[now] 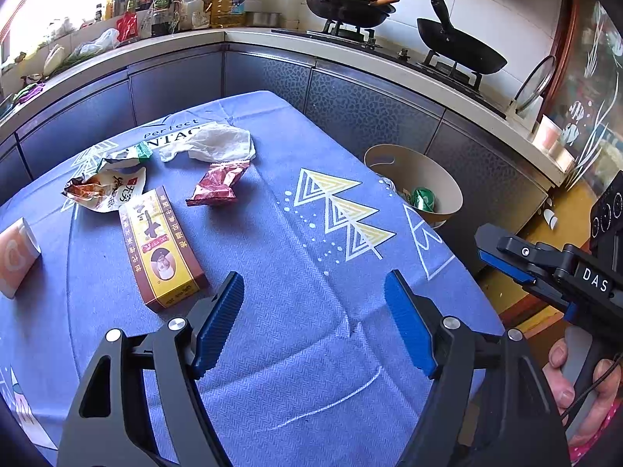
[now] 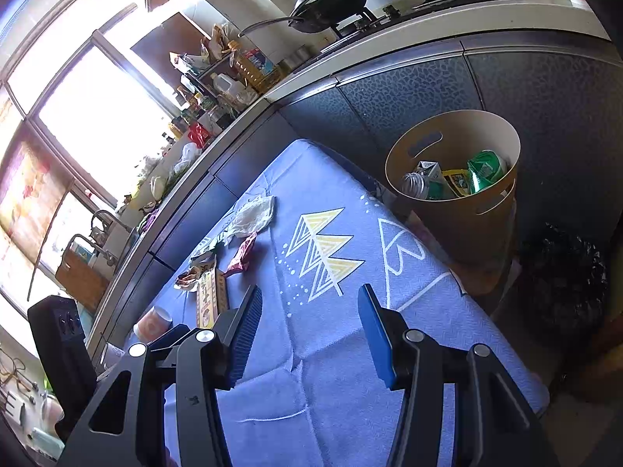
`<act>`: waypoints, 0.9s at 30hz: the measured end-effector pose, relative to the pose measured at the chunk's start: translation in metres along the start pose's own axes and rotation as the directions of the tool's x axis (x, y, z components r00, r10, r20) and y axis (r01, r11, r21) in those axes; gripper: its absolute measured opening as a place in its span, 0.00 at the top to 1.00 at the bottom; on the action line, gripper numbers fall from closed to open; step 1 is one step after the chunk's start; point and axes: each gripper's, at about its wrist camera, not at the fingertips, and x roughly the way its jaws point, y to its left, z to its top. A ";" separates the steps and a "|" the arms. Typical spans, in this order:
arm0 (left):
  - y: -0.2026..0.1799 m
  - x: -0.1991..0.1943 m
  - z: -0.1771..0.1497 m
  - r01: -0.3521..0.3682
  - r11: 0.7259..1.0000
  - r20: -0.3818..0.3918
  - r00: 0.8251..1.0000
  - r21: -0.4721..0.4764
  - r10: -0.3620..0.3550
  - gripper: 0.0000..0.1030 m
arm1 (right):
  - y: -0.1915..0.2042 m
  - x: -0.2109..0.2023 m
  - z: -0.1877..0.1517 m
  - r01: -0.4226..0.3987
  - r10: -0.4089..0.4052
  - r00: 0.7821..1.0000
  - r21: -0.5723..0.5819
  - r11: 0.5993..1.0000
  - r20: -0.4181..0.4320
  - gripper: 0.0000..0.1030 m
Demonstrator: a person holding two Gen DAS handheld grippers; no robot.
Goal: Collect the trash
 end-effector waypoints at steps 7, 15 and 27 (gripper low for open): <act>0.003 0.003 -0.003 0.005 1.000 -0.010 1.000 -0.005 -0.005 0.28 | -0.001 0.000 -0.001 0.002 -0.002 1.000 0.003 1.000 -0.002 0.49; 0.004 0.002 -0.004 0.005 1.000 -0.009 1.000 -0.006 -0.005 0.28 | -0.002 0.001 -0.002 0.006 -0.006 1.000 0.007 1.000 -0.002 0.49; 0.001 -0.001 -0.005 0.010 1.000 -0.003 1.000 0.010 -0.010 0.28 | -0.003 0.000 -0.002 0.013 -0.013 1.000 0.009 1.000 -0.002 0.49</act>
